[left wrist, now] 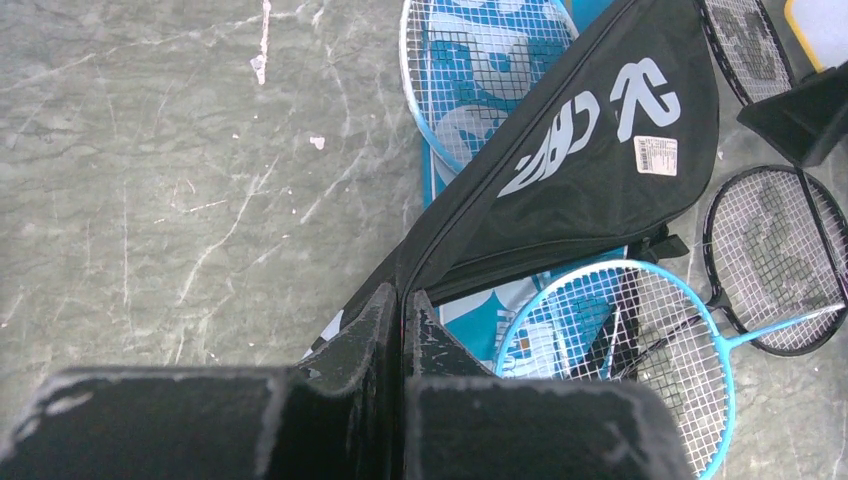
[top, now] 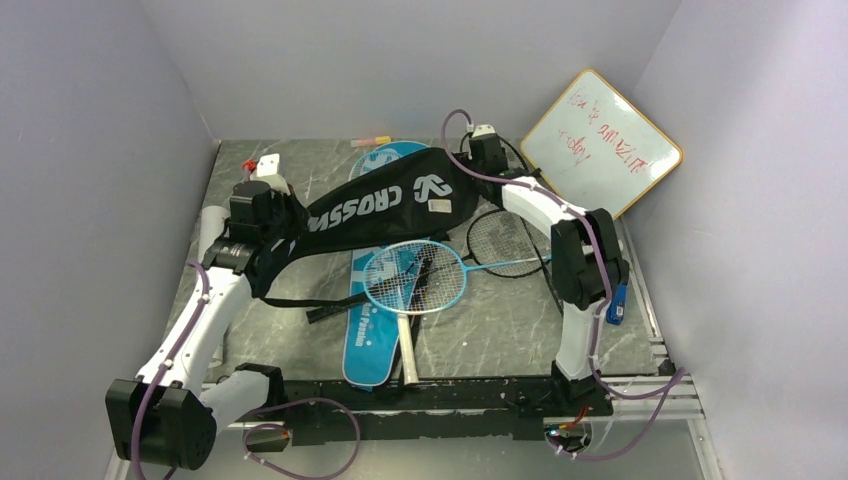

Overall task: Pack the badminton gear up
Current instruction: Pick up the racket from the center of the board.

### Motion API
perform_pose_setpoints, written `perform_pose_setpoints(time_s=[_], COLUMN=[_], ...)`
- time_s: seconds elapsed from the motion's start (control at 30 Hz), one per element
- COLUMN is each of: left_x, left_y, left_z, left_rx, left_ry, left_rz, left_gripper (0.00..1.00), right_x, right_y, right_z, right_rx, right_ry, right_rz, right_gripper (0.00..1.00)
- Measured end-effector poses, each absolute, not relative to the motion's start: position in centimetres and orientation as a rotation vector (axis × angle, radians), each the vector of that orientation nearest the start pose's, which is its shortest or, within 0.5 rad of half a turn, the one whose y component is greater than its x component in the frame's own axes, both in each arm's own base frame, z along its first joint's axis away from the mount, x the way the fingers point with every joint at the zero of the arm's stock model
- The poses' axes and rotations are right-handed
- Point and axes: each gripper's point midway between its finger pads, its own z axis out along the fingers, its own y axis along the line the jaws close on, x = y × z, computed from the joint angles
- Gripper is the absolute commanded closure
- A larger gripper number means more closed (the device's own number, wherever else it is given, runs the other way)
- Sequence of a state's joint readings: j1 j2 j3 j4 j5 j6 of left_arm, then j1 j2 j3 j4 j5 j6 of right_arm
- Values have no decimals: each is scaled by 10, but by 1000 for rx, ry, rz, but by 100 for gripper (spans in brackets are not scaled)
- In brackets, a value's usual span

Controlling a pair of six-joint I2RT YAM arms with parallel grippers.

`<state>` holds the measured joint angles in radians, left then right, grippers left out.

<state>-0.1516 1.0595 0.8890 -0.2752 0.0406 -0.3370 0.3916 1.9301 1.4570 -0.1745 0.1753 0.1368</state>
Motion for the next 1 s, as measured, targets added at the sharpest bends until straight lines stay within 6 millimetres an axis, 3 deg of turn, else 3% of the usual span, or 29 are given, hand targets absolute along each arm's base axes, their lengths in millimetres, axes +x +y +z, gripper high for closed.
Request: perform_pose_setpoints(time_s=[0.13,0.23,0.63,0.73,1.0], left_x=[343,343,343,343,343], left_y=[-73,-73,-75,-76,-76], left_z=[219,218,218,218,217], left_rx=[-159,-155,-148,-145,-146], left_ry=[2027,2027,2030,2032,2033], left_rz=[-349,-347,-357,-361,-360], left_gripper=[95,95,95,95,95], right_x=[513,510,514,513,515], right_y=[152,130,55,48,57], right_z=[93,73,37,26,22], right_rx=[-138,-96,147,165,144], right_ry=[2270,2326,2392,2413,2420], right_rz=[-16,-94,-161,-170,-110], right_gripper=[14,15,22,34,96])
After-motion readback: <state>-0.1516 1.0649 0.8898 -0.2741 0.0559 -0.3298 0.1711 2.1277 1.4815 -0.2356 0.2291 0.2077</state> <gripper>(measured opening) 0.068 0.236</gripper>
